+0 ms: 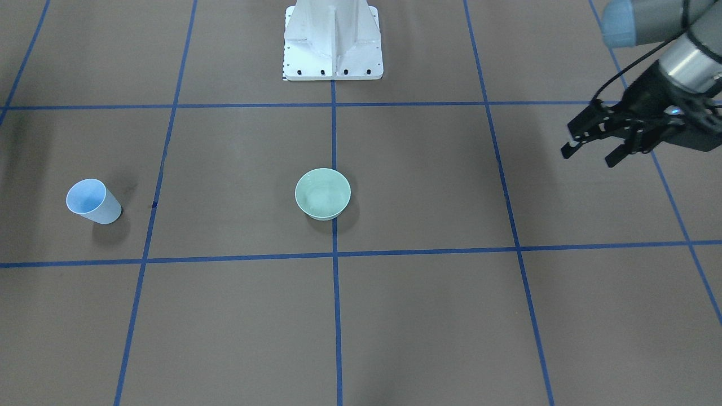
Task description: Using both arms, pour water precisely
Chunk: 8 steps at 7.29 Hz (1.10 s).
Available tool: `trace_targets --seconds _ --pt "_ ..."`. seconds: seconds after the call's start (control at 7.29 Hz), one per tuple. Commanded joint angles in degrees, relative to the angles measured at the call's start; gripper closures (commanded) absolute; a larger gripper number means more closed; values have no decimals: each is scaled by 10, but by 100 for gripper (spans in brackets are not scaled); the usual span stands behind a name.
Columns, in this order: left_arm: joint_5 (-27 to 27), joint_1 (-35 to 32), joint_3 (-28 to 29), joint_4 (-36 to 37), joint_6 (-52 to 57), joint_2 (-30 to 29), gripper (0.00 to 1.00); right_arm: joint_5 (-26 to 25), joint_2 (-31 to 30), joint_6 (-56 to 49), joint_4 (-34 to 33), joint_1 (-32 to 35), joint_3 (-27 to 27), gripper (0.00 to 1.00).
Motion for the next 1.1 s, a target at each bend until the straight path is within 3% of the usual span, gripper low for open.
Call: trace_targets --seconds 0.0,0.41,0.55,0.96 --pt "127 139 59 0 -141 -111 0 4 -7 -1 0 3 -16 0" --pt "226 251 193 0 -239 -256 0 19 -8 0 0 4 -42 0" --pt "244 265 223 0 -241 -276 0 19 -8 0 0 4 -42 0" --pt "273 307 237 0 -254 -285 5 19 -8 1 0 4 -42 0"
